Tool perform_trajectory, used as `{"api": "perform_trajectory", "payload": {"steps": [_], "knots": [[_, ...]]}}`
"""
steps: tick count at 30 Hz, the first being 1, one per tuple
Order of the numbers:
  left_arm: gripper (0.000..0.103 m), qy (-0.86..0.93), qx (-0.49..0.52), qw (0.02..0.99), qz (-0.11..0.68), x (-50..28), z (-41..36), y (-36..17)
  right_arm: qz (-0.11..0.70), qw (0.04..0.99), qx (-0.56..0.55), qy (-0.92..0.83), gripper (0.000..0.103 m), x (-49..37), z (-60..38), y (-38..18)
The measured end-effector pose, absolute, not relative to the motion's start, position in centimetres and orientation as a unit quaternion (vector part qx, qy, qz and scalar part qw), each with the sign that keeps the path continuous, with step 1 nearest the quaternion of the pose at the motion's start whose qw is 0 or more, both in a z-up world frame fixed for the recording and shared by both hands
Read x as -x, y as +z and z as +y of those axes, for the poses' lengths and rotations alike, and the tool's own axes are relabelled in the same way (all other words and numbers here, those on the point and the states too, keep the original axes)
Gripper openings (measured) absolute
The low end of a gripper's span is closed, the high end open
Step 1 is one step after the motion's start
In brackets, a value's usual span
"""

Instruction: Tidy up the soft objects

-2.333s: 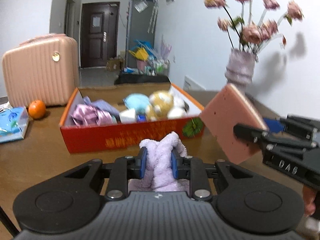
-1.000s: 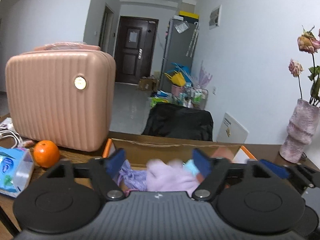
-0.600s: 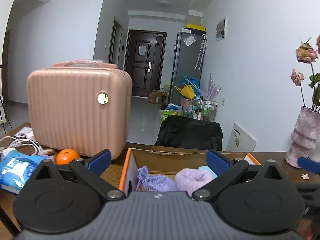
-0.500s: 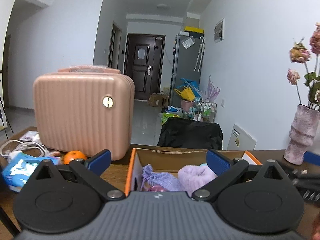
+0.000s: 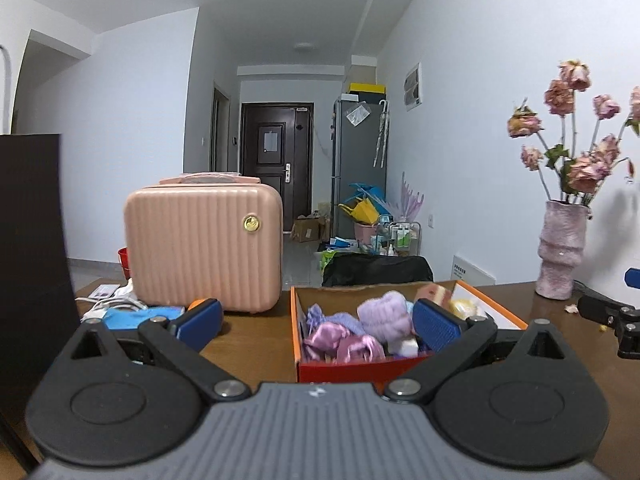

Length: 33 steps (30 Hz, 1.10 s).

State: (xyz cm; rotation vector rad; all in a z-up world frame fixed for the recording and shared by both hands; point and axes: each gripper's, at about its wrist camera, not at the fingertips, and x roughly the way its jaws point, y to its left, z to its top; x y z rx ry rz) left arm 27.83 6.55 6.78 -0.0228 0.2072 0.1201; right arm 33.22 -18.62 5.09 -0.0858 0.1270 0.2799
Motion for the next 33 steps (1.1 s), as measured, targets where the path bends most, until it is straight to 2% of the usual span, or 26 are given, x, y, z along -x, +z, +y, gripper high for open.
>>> {"api": "perform_trajectory", "payload": {"steps": [12,33], "knots": [[0.103,0.054,0.031,0.991,0.122,-16.8,5.7,3.0,0.076,0.986,0.015,0.145,0.103,-22.0,-20.7,2.2],[0.103,0.046,0.035,0.989,0.133,-13.0,4.2,2.4,0.077,0.985,-0.002,0.157,0.103,-17.5,-20.9,1.5]]}}
